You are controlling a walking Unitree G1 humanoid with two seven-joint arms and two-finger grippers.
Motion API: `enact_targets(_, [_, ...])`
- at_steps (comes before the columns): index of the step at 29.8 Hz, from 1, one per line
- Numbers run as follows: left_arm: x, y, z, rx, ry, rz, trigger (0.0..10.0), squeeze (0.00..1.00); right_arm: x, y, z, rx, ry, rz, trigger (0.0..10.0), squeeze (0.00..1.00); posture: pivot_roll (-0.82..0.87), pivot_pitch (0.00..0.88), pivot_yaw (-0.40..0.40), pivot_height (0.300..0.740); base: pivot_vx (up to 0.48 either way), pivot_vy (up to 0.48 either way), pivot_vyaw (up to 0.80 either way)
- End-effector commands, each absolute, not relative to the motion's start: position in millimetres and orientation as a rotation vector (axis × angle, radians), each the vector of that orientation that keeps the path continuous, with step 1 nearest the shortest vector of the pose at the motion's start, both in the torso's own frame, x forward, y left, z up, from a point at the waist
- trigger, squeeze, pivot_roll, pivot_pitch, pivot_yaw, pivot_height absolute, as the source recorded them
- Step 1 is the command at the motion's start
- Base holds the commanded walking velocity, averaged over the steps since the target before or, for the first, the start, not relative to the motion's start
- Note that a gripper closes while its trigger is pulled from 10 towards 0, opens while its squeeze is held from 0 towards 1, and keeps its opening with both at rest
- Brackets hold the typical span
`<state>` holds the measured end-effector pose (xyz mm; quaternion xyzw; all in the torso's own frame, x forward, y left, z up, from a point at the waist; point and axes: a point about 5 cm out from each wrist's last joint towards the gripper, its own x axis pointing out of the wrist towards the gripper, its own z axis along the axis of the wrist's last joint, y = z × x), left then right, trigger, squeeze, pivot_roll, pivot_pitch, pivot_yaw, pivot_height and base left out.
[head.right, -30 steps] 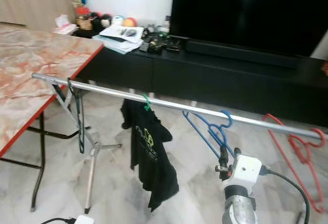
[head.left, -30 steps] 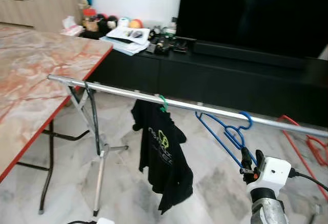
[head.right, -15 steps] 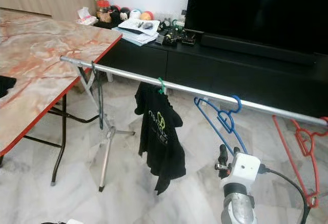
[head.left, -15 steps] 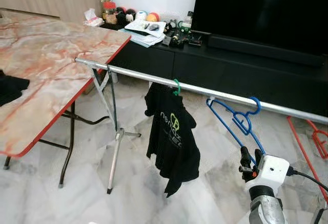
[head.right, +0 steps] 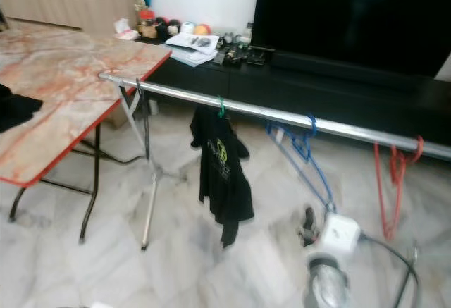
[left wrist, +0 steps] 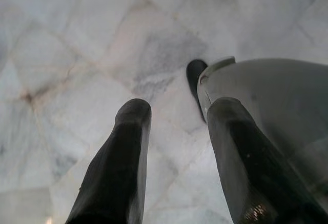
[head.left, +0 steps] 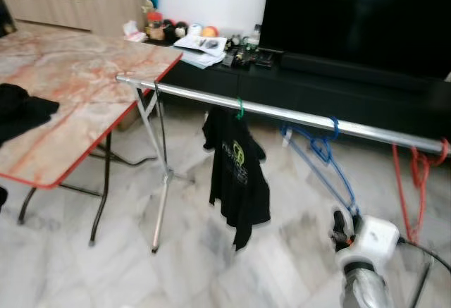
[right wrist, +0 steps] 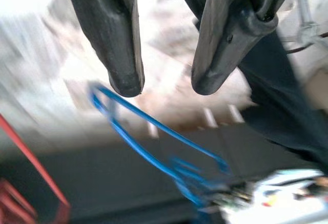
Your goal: Hang hanger
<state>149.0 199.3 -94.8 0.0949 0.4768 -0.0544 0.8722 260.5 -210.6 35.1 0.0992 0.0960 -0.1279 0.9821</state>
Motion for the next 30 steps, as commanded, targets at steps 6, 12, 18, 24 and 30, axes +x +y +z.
enact_targets(6, [153,200,-93,0.208,0.994,-0.123,10.0,0.0,249,-210,-13,0.192,0.444,-0.265,10.0,0.0,0.02,0.055,-0.044,0.74,0.0,0.0,-0.79])
enact_targets(12, [157,197,-92,0.206,0.985,-0.124,10.0,0.0,224,-209,-51,0.136,0.703,-0.251,10.0,0.0,0.02,0.045,-0.034,0.74,0.0,0.0,-0.78])
enact_targets(18, [160,196,-91,0.203,0.976,-0.117,10.0,0.0,193,-201,-75,0.051,0.886,-0.195,10.0,0.0,0.03,0.037,-0.037,0.74,0.0,0.0,-0.75])
enact_targets(24, [160,201,-91,0.257,0.984,-0.1,10.0,0.0,179,-191,-85,0.05,0.926,-0.158,10.0,0.0,0.03,0.038,-0.035,0.74,0.0,-0.241,-0.75])
enact_targets(30, [154,210,-92,0.238,1.014,-0.083,10.0,0.0,168,-192,-90,0.055,0.958,-0.17,10.0,0.0,0.03,0.046,-0.023,0.74,0.0,-0.08,-0.75])
